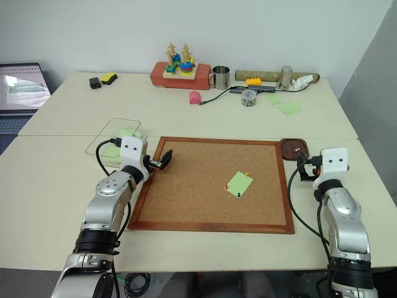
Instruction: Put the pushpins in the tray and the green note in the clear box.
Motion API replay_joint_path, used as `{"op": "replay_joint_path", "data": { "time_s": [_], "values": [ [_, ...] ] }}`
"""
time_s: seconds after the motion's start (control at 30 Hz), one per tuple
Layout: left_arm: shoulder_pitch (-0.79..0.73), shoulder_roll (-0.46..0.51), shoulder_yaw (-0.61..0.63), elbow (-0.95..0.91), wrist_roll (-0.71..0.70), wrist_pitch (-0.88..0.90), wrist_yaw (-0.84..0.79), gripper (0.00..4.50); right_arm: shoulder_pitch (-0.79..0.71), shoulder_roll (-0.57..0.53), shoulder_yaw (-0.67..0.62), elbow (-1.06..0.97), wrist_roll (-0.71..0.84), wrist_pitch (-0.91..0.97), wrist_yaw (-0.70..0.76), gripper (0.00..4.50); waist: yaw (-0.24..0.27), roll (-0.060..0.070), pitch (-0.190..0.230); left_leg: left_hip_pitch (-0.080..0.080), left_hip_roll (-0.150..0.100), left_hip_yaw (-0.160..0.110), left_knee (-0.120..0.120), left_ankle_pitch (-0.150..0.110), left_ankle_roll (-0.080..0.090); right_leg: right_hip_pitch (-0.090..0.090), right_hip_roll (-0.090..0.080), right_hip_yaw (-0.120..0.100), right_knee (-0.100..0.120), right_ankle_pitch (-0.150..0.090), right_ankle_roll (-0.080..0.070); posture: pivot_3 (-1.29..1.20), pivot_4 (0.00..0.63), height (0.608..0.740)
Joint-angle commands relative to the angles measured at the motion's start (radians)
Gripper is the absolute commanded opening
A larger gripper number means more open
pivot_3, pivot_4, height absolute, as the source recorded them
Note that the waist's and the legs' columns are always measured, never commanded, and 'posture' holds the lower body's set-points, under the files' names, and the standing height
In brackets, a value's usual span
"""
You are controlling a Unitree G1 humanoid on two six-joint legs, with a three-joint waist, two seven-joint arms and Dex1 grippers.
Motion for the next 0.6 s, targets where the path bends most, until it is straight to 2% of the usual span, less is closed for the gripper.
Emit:
{"op": "replay_joint_path", "data": {
  "time_s": [0.03,0.6],
  "values": [
    [0.000,0.005,0.013,-0.045,-0.013,-0.004,-0.010,4.49,-0.016,-0.016,-0.012,-0.015,0.000,-0.018,0.009,4.50,0.000,0.000,0.000,0.000,0.000,0.000,0.000,0.000,0.000,0.000,0.000,0.000,0.000,0.000,0.000,0.00,0.150,0.740],
    [0.002,0.010,0.019,-0.057,-0.036,0.016,-0.073,4.49,-0.016,-0.021,-0.016,-0.011,-0.002,-0.024,0.020,4.50,0.000,0.000,0.000,0.000,0.000,0.000,0.000,0.000,0.000,0.000,0.000,0.000,0.000,0.000,0.000,0.00,0.150,0.740]
  ]
}}
